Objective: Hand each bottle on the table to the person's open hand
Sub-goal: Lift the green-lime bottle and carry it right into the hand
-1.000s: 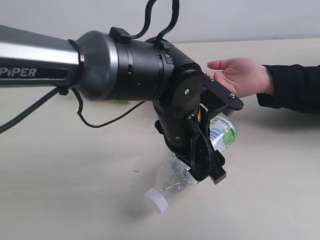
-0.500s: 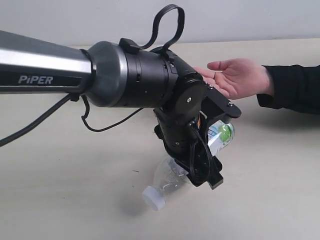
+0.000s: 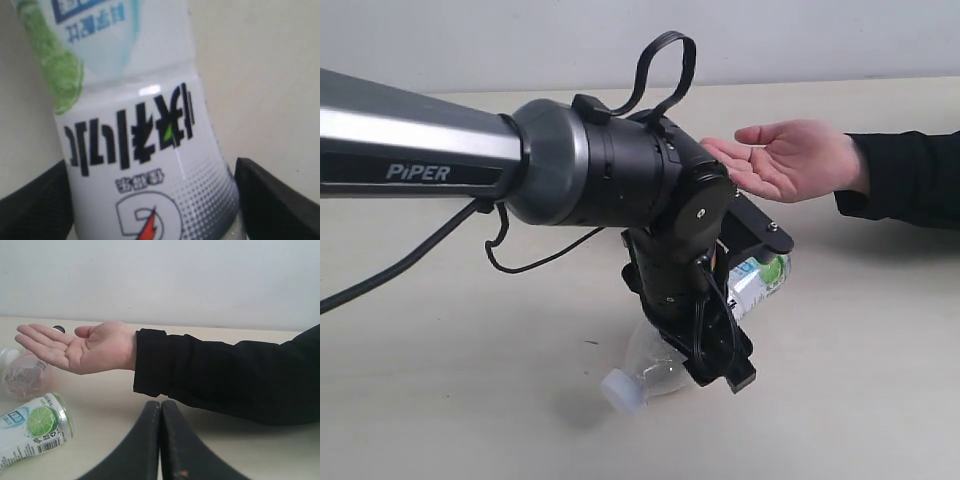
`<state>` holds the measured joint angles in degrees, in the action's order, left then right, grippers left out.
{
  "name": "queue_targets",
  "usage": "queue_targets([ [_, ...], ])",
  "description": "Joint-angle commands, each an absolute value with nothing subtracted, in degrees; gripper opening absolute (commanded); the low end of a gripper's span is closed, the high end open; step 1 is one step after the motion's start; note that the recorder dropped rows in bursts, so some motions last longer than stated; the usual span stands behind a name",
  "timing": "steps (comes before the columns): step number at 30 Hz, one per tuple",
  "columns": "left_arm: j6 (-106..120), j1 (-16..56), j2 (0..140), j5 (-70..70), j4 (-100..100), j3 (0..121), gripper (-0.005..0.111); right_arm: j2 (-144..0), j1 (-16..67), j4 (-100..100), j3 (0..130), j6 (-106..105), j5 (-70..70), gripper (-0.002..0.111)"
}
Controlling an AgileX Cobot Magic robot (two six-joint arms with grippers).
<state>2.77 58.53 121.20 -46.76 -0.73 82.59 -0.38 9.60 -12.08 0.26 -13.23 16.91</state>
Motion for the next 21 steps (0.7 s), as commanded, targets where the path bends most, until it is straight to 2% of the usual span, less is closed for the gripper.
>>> queue_targets([
  [1,2.33,58.83,121.59,-48.91,-0.69,82.84,0.060,0.00,9.33,-11.99,0.00,-13.29,16.56,0.000],
  [2,2.33,58.83,121.38,-49.03,-0.69,82.84,0.042,0.00,9.33,-11.99,0.00,-13.29,16.56,0.000],
  [3,2.33,58.83,121.38,-49.17,-0.69,82.84,0.034,0.00,9.33,-11.99,0.00,-13.29,16.56,0.000],
  [4,2.33,58.83,121.18,-49.16,-0.69,82.84,0.014,0.00,9.33,-11.99,0.00,-13.29,16.56,0.000],
  [6,2.31,58.83,121.08,-49.16,-0.69,82.84,0.000,0.00,9.33,-11.99,0.00,-13.29,16.56,0.000],
  [12,2.33,58.83,119.34,-49.41,-0.69,82.84,0.000,0.00,9.33,-11.99,0.00,-13.29,16.56,0.000],
  [21,2.33,58.83,109.32,-48.79,4.11,82.84,0.000,0.00,9.33,-11.99,0.00,-13.29,16.56,0.000],
])
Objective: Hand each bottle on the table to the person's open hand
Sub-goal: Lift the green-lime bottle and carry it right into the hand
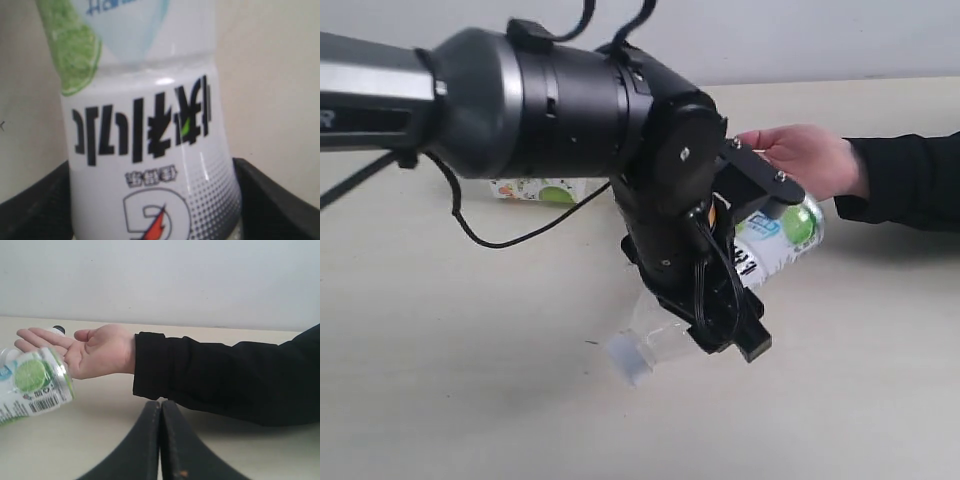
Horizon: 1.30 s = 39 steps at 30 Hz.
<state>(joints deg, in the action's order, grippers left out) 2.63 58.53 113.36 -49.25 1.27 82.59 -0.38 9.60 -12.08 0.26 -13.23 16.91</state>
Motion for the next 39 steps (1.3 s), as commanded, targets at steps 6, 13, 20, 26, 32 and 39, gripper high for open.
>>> queue_targets([
  [6,-2.35,58.23,104.52,-40.39,10.35,82.84,0.000,0.00,9.33,-11.99,0.00,-13.29,16.56,0.000],
  [13,-7.87,55.22,103.74,-26.51,29.88,82.84,0.000,0.00,9.33,-11.99,0.00,-13.29,16.56,0.000],
  [20,-8.12,52.02,104.08,-18.76,38.42,82.84,0.000,0.00,9.33,-11.99,0.00,-13.29,16.56,0.000],
  [26,-7.77,48.14,106.91,-17.59,47.99,84.81,0.000,0.00,9.33,-11.99,0.00,-13.29,16.56,0.000],
  [32,-7.77,46.62,112.82,-23.90,50.32,90.78,0.000,0.00,9.33,-11.99,0.00,-13.29,16.56,0.000],
  [39,-4.71,46.07,119.59,-24.29,50.32,97.59,0.000,0.00,9.33,-11.99,0.00,-13.29,16.56,0.000],
])
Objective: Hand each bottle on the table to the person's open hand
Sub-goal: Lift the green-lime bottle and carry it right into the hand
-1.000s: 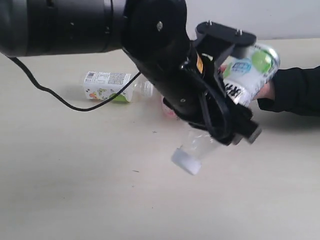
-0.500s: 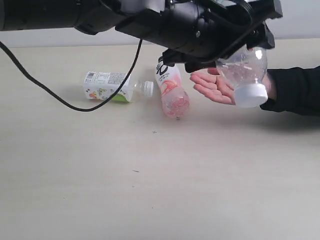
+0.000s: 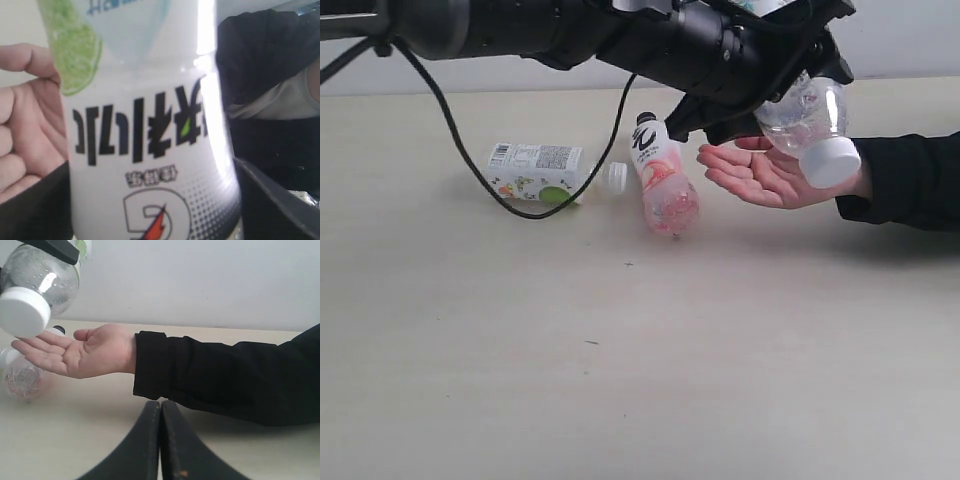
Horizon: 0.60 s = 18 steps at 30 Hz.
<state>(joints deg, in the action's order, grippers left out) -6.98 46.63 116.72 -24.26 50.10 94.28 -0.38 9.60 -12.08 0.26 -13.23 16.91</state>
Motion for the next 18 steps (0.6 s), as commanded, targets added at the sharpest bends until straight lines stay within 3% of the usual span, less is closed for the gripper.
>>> queue_targets([
  [1,-4.83,45.89,120.44,-24.29,50.20,98.19,0.000,0.00,9.33,-11.99,0.00,-13.29,16.56,0.000],
  [18,-4.90,43.97,125.66,-34.94,54.21,99.93,0.000,0.00,9.33,-11.99,0.00,-13.29,16.56,0.000],
])
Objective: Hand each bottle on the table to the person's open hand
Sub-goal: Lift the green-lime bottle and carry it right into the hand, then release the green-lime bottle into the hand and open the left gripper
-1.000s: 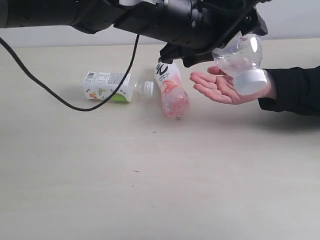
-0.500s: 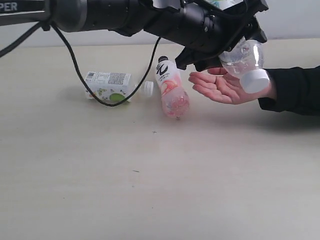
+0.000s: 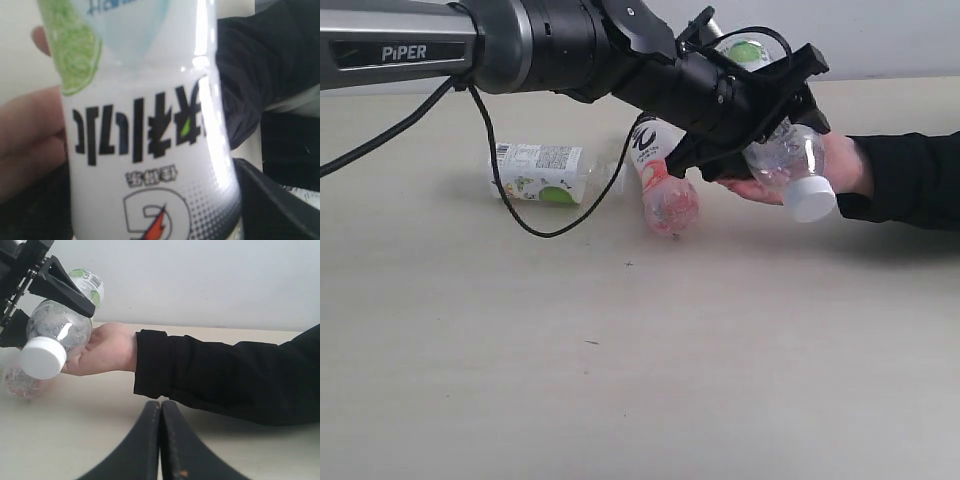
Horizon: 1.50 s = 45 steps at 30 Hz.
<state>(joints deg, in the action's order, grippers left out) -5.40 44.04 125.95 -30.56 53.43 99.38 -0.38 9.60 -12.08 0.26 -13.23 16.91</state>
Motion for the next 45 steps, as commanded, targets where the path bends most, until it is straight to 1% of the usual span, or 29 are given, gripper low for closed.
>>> queue_targets([
  [1,-4.90,43.97,125.66,-35.56,54.21,99.93,0.000,0.00,9.33,-11.99,0.00,-13.29,16.56,0.000],
  [10,-4.77,43.97,125.66,-39.17,54.11,99.93,0.001,0.00,9.33,-11.99,0.00,-13.29,16.56,0.000],
  [12,-4.77,43.97,125.66,-39.17,54.03,99.93,0.010,0.00,9.33,-11.99,0.00,-13.29,16.56,0.000],
  [14,-4.77,43.97,125.66,-39.17,54.03,99.93,0.027,0.00,9.33,-11.99,0.00,-13.29,16.56,0.000],
  [15,-4.77,43.97,125.66,-39.26,54.03,99.93,0.038,0.00,9.33,-11.99,0.00,-13.29,16.56,0.000],
  [17,-4.53,43.97,125.66,-39.68,53.58,99.93,0.050,0.00,9.33,-11.99,0.00,-13.29,16.56,0.000],
  [20,-2.76,43.97,125.66,-40.47,53.12,99.93,0.060,0.00,9.33,-11.99,0.00,-13.29,16.56,0.000],
  [24,-1.72,43.97,125.66,-41.77,52.98,99.93,0.068,0.00,9.33,-11.99,0.00,-13.29,16.56,0.000],
  [31,0.00,43.97,125.66,-41.89,52.98,99.93,0.086,0.00,9.33,-11.99,0.00,-13.29,16.56,0.000],
  [34,0.00,43.97,125.66,-42.10,52.98,99.93,0.089,0.00,9.33,-11.99,0.00,-13.29,16.56,0.000],
  [43,0.00,43.97,125.66,-42.10,52.98,99.93,0.089,0.00,9.33,-11.99,0.00,-13.29,16.56,0.000],
  [45,0.94,43.97,125.66,-41.98,53.12,99.93,0.086,0.00,9.33,-11.99,0.00,-13.29,16.56,0.000],
])
